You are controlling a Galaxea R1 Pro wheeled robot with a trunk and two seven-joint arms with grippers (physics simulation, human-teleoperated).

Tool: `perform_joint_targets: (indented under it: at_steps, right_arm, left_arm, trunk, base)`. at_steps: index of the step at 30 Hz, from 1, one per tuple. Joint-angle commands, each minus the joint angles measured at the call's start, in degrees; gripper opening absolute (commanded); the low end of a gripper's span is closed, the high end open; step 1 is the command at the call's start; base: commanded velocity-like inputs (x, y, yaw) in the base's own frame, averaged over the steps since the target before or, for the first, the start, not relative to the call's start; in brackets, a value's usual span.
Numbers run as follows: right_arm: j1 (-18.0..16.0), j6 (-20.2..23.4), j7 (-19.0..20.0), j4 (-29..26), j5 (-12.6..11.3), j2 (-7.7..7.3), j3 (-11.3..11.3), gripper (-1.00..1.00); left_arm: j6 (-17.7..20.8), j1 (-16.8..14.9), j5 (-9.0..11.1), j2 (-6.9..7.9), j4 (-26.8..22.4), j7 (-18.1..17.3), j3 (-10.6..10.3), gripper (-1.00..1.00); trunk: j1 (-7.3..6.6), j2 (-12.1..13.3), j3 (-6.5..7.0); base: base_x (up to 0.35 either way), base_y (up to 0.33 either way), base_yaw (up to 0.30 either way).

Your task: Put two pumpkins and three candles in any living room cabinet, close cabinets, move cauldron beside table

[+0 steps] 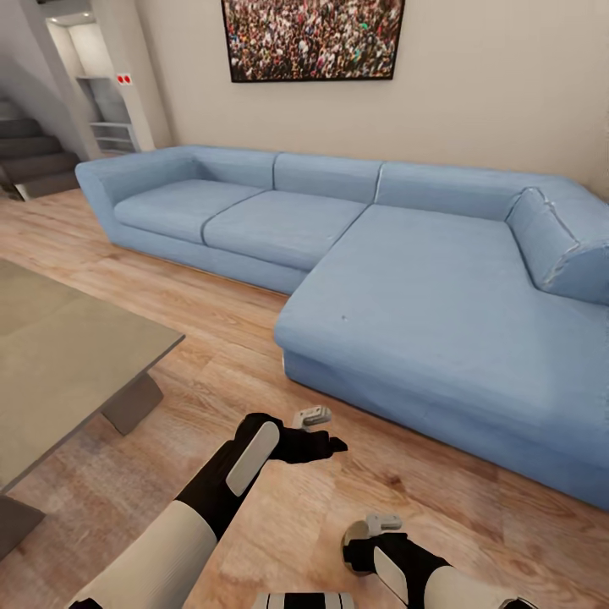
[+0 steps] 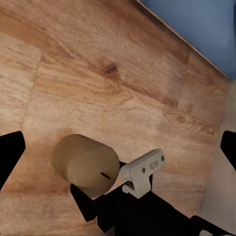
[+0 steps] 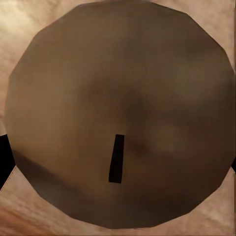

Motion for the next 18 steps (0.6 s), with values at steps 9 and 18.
perform_joint_targets:
  at_steps: [9, 18]
  right_arm:
    - [0.0, 0.3, -0.4, -0.2, -0.6, -0.02, 0.4, -1.0]
    - [0.0, 0.3, -0.4, -0.2, -0.6, -0.02, 0.4, -1.0]
  left_arm:
    - [0.1, 0.0, 0.4, 0.06, 0.9, 0.8, -0.1, 1.0]
    - [0.1, 0.0, 0.4, 0.14, 1.2, 0.8, -0.1, 1.0]
  trunk:
    - [-0.24, 0.1, 2.71]
    - [-0.47, 0.2, 5.51]
  base:
    - [0.0, 0.0, 0.0]
    - [0.0, 0.0, 0.0]
